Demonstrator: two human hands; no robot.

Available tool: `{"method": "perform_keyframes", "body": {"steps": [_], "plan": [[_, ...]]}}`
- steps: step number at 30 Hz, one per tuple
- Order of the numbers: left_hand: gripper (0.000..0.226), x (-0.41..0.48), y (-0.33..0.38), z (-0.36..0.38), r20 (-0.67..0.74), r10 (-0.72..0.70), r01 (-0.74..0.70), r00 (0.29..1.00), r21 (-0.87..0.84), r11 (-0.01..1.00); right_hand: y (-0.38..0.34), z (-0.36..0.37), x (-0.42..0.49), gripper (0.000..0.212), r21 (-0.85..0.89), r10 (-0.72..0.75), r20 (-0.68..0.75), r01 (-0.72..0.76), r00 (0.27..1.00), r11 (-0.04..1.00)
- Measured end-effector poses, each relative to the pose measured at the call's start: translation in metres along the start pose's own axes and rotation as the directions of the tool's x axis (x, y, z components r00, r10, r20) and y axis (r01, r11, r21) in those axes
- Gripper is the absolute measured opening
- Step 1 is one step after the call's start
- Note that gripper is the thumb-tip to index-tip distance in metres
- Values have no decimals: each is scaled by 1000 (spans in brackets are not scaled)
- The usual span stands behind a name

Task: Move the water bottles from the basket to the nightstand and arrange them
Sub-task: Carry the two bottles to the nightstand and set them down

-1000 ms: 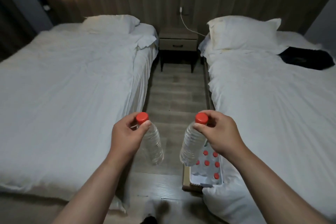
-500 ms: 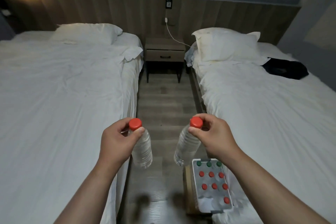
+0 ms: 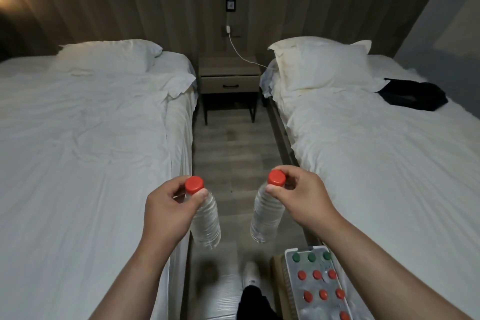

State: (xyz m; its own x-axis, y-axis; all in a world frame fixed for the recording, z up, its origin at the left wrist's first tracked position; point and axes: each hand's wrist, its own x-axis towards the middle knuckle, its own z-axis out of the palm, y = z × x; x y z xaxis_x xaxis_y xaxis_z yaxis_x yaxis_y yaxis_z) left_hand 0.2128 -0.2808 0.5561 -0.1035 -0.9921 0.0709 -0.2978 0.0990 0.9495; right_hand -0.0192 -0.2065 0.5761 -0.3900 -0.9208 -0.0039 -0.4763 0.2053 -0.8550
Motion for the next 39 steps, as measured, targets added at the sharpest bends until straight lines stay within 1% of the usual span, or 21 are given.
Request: {"method": "perform_keyframes", "body": {"steps": [4,7,9,13,17,19,21,24,25,28,30,32,34,37,39], "plan": [[23,55,2,19,-21,-18,18,1000,25,1000,10,-2,60,18,51,8,-4,-8,1000,999],[26,97,11,32,-46,-17,19,999,32,999,16,-5,112,22,85,19,7,-19,1000,996],[25,125,17,40,-45,-16,19,999,62,998,16,-9,143,25,92,30,15,-31,999,995],[35,173,29,55,-44,26,-22,999,87,996,14,-17,197,23,110,-18,16,16,1000,994],[25,215,31,67,-54,10,-7,998,56,998,8,-21,240,24,129,-11,27,7,1000,992],[26,238,32,75,-54,4,-2,999,40,999,5,-20,263,24,137,-3,30,-1,1000,991],[28,263,30,82,-47,11,-10,999,34,999,4,-17,288,22,114,-9,25,7,1000,993],[28,303,25,90,-19,23,-22,1000,37,999,3,-9,329,13,61,-32,33,30,999,998],[27,319,22,92,-7,21,-21,1000,46,999,1,-5,344,13,45,-41,46,39,998,998],[20,372,11,94,5,24,-24,1000,98,995,-5,10,390,28,-52,-126,51,129,991,990],[18,409,5,93,23,71,-73,997,159,984,-13,20,421,20,-119,-162,55,168,985,979],[16,444,3,90,57,87,-96,995,179,979,-23,30,451,15,-152,-140,57,147,989,977],[14,476,2,87,76,58,-70,995,158,985,-33,38,480,21,-166,-123,35,127,992,978],[18,523,-2,85,89,68,-81,994,157,984,-42,48,515,30,-160,-106,0,105,994,982],[18,549,-3,83,92,74,-88,993,149,985,-45,54,535,28,-146,-88,0,87,996,986]]}}
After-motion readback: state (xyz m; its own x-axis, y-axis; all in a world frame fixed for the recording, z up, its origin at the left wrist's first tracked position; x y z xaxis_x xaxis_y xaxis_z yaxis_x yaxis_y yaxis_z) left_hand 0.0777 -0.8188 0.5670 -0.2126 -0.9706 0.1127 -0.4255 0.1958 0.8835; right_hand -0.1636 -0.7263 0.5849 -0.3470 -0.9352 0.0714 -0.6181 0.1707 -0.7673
